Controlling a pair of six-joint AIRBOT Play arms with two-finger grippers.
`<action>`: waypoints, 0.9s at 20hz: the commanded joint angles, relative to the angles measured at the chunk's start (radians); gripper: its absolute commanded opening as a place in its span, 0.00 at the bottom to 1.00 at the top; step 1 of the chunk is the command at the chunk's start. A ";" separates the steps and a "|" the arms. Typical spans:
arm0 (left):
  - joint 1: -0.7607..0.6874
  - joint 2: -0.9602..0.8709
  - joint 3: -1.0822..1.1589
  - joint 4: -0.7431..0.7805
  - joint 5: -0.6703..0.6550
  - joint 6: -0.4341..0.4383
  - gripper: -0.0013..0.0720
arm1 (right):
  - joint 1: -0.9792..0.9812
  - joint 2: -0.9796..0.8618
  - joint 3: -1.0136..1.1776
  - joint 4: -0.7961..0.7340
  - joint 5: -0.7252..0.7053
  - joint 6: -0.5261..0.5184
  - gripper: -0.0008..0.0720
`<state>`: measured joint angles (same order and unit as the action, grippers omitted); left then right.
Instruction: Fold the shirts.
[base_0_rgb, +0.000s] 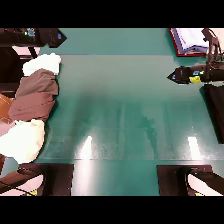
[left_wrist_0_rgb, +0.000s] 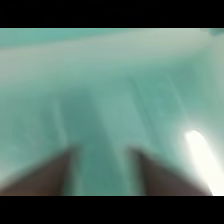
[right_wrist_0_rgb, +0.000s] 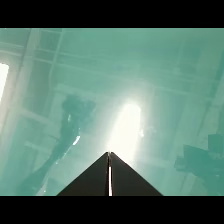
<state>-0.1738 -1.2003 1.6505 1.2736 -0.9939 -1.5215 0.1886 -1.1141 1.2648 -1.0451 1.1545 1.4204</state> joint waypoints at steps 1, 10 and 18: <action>0.024 -0.035 0.000 0.241 0.116 -0.049 0.86 | 0.001 0.000 0.001 0.000 0.000 0.000 0.03; 0.271 -0.459 0.009 0.290 0.293 -0.105 0.86 | 0.001 0.000 0.001 0.006 0.001 0.001 0.03; 0.335 -0.738 0.136 0.291 0.338 -0.094 0.86 | 0.003 0.000 0.000 0.007 0.018 0.001 0.03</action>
<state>0.1452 -1.8534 1.7508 1.5623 -0.6762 -1.6222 0.1905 -1.1141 1.2648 -1.0386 1.1633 1.4208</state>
